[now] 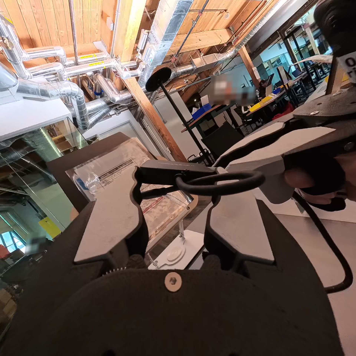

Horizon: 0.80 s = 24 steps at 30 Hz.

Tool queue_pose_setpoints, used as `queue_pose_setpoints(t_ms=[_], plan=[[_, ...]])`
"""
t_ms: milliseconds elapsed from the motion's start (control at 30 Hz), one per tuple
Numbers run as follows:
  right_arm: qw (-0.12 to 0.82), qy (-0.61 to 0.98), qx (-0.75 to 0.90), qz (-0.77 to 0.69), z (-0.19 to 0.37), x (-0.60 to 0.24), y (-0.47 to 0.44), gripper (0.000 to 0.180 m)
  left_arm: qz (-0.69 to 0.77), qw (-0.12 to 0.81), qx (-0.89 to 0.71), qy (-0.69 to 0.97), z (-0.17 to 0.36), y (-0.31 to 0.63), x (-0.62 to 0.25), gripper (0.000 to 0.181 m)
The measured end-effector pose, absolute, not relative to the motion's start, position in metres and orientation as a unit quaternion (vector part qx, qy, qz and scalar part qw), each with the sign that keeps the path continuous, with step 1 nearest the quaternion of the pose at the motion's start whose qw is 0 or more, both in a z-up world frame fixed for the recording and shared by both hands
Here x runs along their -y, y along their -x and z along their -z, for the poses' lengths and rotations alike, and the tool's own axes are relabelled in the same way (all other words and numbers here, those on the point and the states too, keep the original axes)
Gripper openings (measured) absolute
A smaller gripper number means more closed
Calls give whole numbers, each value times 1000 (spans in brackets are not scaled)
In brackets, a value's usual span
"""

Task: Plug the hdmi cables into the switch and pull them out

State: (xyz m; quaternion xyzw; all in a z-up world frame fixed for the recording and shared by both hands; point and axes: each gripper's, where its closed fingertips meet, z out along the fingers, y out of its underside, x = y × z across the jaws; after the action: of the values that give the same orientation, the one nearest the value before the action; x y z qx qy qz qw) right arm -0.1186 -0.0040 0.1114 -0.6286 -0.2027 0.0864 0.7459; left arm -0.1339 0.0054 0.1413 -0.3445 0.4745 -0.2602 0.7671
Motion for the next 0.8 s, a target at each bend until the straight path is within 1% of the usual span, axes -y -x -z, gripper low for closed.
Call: queue_pose_setpoints(t_ms=[500,800], plan=[[750,631,189,-65,-111,1,112,21,240,787,-456,339,-140,131,-9,70],[747,637,186,-51,-108,-3,109,21,245,777,-458,355,-136,128,-14,70]])
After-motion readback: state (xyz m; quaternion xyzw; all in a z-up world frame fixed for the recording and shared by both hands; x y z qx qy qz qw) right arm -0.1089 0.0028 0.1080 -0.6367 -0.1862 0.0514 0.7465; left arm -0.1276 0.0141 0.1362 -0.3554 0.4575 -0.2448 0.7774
